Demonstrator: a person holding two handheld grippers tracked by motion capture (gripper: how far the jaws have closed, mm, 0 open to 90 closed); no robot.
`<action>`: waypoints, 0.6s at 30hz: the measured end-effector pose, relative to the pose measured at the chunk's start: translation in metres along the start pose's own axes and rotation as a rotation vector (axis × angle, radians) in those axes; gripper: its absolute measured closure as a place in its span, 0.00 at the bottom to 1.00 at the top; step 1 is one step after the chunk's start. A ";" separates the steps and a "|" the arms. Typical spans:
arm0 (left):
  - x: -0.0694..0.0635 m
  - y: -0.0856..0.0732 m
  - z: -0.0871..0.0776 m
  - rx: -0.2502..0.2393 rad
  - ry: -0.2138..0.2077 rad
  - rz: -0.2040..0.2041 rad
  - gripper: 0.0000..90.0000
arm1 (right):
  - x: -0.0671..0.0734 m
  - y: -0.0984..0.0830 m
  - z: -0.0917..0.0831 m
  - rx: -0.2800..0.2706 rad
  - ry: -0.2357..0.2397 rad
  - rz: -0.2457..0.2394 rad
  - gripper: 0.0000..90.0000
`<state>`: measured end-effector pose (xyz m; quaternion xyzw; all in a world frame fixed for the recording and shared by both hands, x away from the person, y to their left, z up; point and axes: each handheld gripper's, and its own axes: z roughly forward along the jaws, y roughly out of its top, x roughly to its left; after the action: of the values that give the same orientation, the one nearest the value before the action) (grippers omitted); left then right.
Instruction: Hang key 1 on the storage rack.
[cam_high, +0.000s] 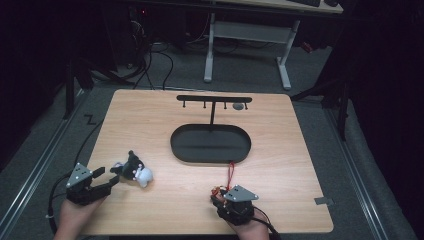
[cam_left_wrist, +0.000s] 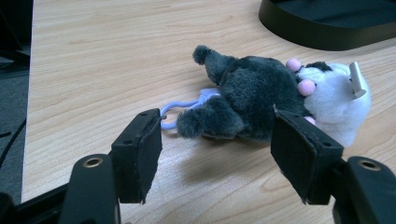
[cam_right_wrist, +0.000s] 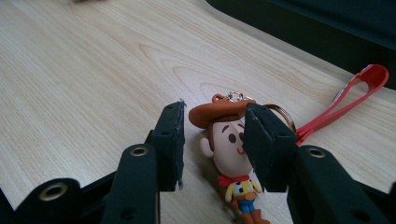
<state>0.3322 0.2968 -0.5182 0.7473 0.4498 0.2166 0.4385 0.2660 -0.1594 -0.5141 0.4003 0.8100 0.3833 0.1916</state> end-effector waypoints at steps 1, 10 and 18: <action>0.000 0.000 0.000 0.001 -0.002 0.000 0.38 | 0.000 0.000 0.000 -0.002 -0.001 0.001 0.65; 0.000 0.000 0.001 0.006 -0.008 0.004 0.38 | -0.006 -0.002 0.013 0.073 -0.018 -0.007 0.53; 0.001 -0.001 -0.001 0.005 -0.011 -0.004 0.38 | -0.019 -0.008 0.005 0.124 -0.055 0.002 0.63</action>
<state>0.3319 0.2985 -0.5183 0.7487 0.4494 0.2107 0.4395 0.2771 -0.1750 -0.5234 0.4225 0.8262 0.3215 0.1883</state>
